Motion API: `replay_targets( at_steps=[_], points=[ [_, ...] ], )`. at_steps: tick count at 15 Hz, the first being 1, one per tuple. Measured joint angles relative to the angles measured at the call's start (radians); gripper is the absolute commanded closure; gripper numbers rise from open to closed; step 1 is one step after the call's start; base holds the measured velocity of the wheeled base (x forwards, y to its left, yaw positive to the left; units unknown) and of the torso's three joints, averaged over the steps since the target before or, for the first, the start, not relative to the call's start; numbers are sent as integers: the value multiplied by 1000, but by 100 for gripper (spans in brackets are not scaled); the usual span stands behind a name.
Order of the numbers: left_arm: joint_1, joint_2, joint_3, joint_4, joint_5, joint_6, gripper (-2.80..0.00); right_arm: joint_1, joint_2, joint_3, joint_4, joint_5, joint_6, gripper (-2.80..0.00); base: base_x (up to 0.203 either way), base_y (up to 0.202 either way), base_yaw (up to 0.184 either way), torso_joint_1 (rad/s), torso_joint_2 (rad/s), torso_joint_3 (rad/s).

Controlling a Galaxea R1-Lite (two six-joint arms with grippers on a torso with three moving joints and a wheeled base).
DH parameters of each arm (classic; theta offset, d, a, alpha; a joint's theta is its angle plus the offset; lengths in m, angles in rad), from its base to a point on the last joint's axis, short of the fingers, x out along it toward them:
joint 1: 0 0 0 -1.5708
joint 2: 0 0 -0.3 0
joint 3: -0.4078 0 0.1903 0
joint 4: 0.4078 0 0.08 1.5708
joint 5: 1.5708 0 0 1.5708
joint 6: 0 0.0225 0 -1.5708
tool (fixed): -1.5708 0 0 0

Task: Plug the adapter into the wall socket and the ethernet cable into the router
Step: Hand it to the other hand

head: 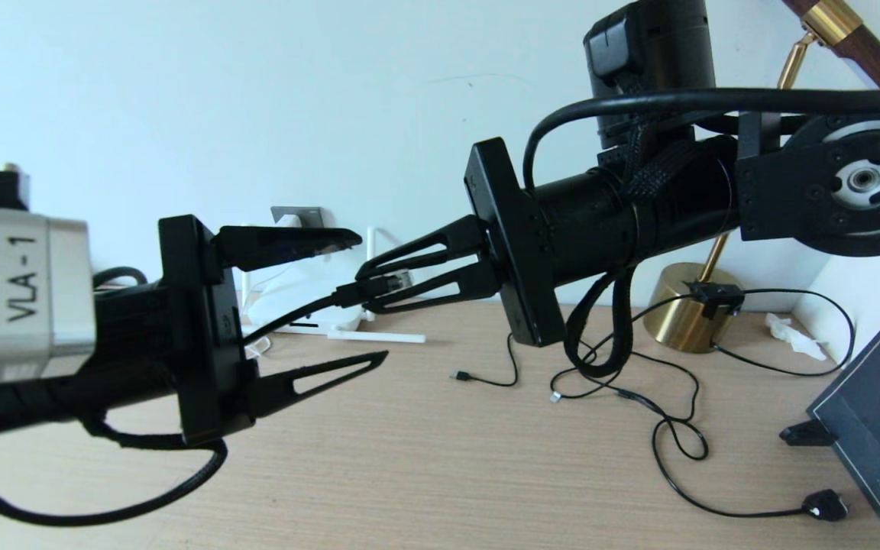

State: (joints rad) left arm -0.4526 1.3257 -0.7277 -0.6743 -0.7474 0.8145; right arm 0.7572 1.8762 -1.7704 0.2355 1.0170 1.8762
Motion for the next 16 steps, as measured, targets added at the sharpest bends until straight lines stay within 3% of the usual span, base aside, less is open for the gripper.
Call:
replay_targets(
  at_steps=[12,16],
  points=[
    [0,-22,18,-7,0,-1,-280,-1,-5,14,0,30,-1,0,0,0,0,0,0,0],
    [0,-26,48,-114,0,-56,-280,-1,-5,15,0,33,-1,0,0,0,0,0,0,0]
  ],
)
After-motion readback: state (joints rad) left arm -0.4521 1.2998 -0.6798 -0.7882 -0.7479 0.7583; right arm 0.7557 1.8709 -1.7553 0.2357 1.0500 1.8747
